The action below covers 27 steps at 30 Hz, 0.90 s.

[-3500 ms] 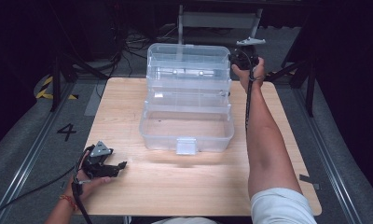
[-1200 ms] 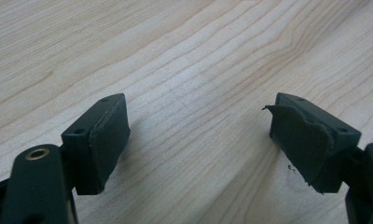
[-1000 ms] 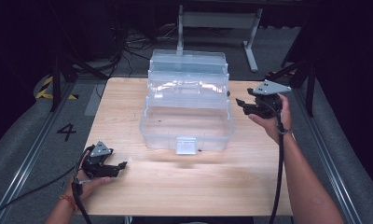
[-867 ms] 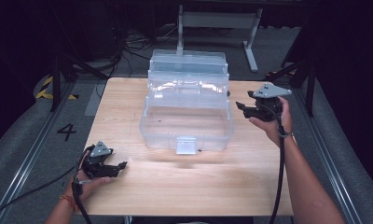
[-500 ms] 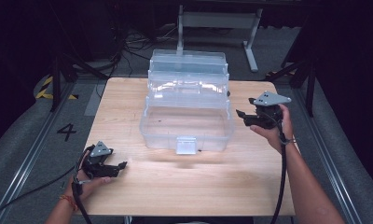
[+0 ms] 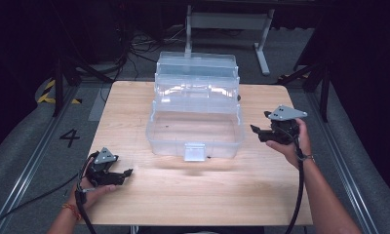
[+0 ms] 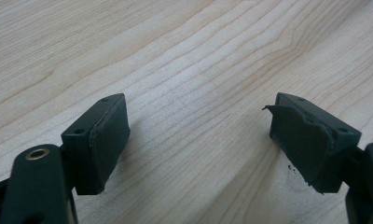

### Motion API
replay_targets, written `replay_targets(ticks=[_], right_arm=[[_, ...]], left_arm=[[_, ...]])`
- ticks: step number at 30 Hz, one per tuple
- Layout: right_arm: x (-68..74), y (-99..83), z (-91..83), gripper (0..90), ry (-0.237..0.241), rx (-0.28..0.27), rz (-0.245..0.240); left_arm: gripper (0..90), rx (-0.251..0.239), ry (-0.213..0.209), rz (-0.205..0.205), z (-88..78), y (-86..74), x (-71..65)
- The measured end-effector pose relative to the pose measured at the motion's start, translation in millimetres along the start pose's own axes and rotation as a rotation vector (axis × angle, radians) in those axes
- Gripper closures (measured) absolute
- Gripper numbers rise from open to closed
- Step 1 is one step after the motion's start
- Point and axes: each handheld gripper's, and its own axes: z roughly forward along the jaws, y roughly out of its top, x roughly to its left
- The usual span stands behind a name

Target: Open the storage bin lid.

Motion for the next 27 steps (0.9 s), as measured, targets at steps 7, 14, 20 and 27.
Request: replay_targets(ticks=[7, 14, 20, 27], right_arm=[[2.1, -20.2, -2.5, 30.0, -0.002, 0.042, -0.014], [10.2, -41.3, 0.1, 25.2, -0.041, 0.136, -0.050], [15.5, -55.0, -3.7, 24.5, -0.021, 0.138, -0.043], [19.7, -78.1, -11.1, 22.6, -0.007, 0.163, -0.038]], left_arm=[[20.3, 0.002, 0.002, 0.000, -0.1, 0.1, 0.0], [20.3, 0.000, 0.001, -0.001, 0.1, 0.0, -0.1], [20.0, -0.003, 0.005, -0.004, 0.3, -0.1, -0.4], [19.9, 0.002, 0.005, -0.004, 0.0, 0.1, -0.4]])
